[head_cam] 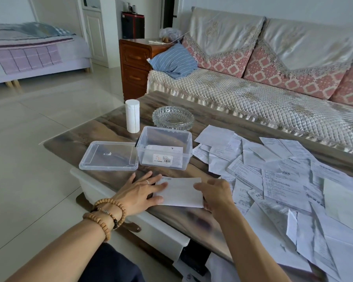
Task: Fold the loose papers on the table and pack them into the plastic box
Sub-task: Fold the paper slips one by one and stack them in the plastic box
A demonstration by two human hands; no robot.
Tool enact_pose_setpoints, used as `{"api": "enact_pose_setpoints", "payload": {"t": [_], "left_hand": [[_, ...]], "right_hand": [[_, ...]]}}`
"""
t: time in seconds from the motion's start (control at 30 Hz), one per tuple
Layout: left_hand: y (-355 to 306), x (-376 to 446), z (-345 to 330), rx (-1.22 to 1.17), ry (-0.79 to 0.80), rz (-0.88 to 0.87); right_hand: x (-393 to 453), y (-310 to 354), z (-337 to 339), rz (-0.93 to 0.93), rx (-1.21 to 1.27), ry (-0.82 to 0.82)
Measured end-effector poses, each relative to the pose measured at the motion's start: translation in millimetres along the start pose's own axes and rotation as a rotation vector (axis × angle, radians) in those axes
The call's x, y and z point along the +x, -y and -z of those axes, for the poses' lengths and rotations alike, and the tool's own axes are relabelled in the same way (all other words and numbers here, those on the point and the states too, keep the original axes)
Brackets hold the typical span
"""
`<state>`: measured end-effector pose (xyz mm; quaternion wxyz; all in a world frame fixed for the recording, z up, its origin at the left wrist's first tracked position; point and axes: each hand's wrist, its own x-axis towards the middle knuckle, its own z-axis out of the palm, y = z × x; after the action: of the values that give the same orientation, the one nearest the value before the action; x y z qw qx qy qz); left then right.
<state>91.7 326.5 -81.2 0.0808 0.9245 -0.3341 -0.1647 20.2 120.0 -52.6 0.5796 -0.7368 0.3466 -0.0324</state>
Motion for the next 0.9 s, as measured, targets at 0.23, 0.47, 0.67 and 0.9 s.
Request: {"api": "enact_pose_setpoints", "payload": {"t": [0.23, 0.47, 0.67, 0.9], "left_hand": [[-5.2, -3.9, 0.1, -0.051, -0.077, 0.003], [-5.4, -9.5, 42.8, -0.075, -0.868, -0.036], [1.7, 27.2, 74.5, 0.104, -0.625, -0.054], [18.7, 47.9, 53.9, 0.119, -0.628, -0.005]], "right_hand": [[3.3, -2.8, 1.4, 0.077, -0.230, 0.121], [12.2, 41.4, 11.3, 0.255, 0.014, 0.070], [70.6, 103.5, -43.3, 0.468, -0.425, -0.020], [96.2, 119.8, -80.4, 0.596, -1.151, 0.130]]}}
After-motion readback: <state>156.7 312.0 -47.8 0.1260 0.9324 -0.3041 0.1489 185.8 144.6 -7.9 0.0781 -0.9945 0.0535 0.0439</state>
